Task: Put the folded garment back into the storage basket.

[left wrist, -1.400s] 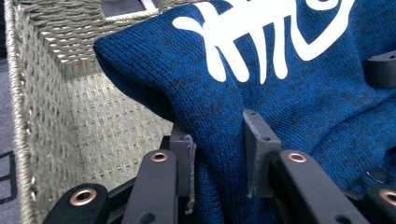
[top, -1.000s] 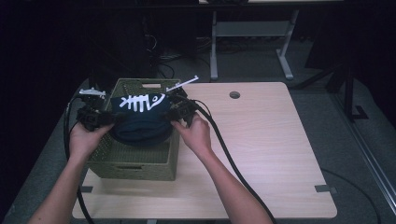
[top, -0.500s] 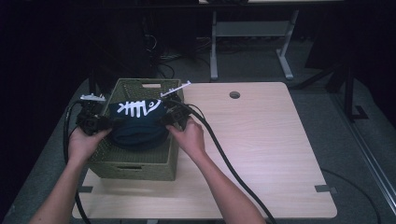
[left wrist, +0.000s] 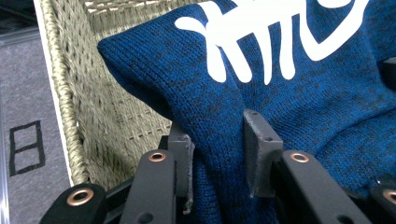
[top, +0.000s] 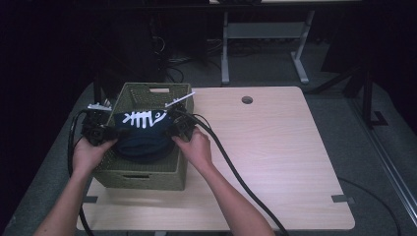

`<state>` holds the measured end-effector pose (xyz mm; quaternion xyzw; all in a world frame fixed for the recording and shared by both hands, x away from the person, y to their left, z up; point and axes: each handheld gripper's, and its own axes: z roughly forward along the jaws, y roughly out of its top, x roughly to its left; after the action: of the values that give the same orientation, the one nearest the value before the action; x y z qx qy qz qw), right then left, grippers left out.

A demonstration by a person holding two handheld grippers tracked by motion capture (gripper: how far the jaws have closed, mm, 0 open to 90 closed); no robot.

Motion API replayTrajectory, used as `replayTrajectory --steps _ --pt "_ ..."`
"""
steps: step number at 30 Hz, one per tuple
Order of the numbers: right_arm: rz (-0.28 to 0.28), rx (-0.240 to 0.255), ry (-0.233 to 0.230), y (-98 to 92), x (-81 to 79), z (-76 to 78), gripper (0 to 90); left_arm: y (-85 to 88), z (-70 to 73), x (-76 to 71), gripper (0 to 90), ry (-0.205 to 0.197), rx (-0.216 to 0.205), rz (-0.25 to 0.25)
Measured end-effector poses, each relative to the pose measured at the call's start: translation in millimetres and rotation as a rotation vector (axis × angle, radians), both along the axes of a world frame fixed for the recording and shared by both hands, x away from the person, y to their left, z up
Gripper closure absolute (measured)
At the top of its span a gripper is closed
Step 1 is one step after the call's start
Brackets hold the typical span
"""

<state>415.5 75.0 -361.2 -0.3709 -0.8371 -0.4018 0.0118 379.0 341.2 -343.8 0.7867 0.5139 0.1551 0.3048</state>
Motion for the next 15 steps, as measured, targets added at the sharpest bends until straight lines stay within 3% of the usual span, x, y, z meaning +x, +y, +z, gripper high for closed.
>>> replayTrajectory --steps 15 --pt "0.008 -0.03 0.02 5.4 0.6 -9.3 67.4 2.1 -11.2 3.5 66.1 0.025 0.031 0.001"
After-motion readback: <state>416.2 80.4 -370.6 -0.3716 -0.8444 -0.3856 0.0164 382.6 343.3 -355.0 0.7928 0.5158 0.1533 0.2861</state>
